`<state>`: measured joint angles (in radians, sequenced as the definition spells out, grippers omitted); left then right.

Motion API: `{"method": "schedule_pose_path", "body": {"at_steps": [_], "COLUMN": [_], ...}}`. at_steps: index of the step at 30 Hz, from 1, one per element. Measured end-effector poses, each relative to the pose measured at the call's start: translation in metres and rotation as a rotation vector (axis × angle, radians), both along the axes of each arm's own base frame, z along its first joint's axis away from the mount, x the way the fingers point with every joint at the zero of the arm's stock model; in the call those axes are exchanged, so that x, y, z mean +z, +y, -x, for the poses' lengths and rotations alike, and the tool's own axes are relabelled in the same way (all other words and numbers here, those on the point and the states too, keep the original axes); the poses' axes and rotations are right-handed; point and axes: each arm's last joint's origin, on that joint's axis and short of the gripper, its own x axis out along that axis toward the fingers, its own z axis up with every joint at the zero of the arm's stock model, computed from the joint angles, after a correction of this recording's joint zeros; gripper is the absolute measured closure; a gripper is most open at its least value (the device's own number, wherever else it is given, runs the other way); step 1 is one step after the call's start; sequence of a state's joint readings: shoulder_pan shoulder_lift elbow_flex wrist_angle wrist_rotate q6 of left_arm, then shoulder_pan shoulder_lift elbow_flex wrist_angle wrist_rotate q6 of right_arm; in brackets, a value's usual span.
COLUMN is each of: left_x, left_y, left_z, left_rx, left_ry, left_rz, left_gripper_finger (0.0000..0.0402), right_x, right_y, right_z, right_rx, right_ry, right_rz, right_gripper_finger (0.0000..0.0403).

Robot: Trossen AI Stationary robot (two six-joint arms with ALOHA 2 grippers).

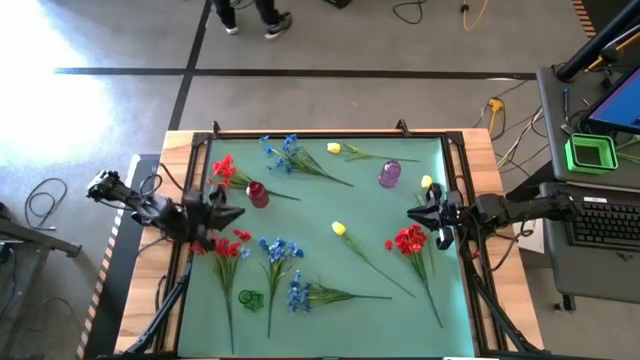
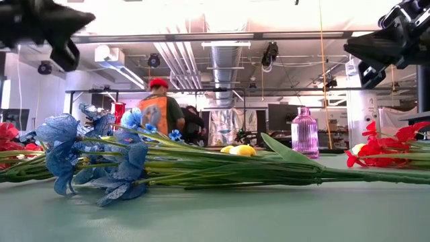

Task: Sort flowers into vase by color
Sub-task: Put the bottom yellow tulip into the purple vase

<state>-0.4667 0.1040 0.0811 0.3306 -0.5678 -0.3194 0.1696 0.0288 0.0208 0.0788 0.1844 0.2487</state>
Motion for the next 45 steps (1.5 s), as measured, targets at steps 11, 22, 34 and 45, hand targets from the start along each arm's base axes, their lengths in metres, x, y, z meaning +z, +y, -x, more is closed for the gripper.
{"method": "schedule_pose_path", "body": {"at_steps": [11,22,34,45], "left_x": [0.033,0.04,0.061,0.069], "left_y": [0.008,-0.001,-0.018,-0.034], "left_z": [0.013,-0.005,-0.049,-0.079], "left_rx": [0.095,0.136,0.354,0.233], "left_ry": [-0.26,-0.225,0.084,0.618], "left_rz": [0.082,-0.016,-0.19,-0.172], "left_gripper_finger": [0.0402,0.0402,0.0402,0.0402], "right_x": [0.004,0.016,0.019,0.043], "right_y": [0.0,0.0,0.004,0.014], "right_z": [0.0,-0.008,-0.048,-0.095], "right_rx": [0.003,-0.027,-0.141,-0.177], "right_ry": [-0.043,-0.143,0.089,0.52], "right_rz": [-0.051,-0.096,-0.049,0.04], "right_gripper_finger": [0.0364,0.0364,0.0364,0.0364]}}
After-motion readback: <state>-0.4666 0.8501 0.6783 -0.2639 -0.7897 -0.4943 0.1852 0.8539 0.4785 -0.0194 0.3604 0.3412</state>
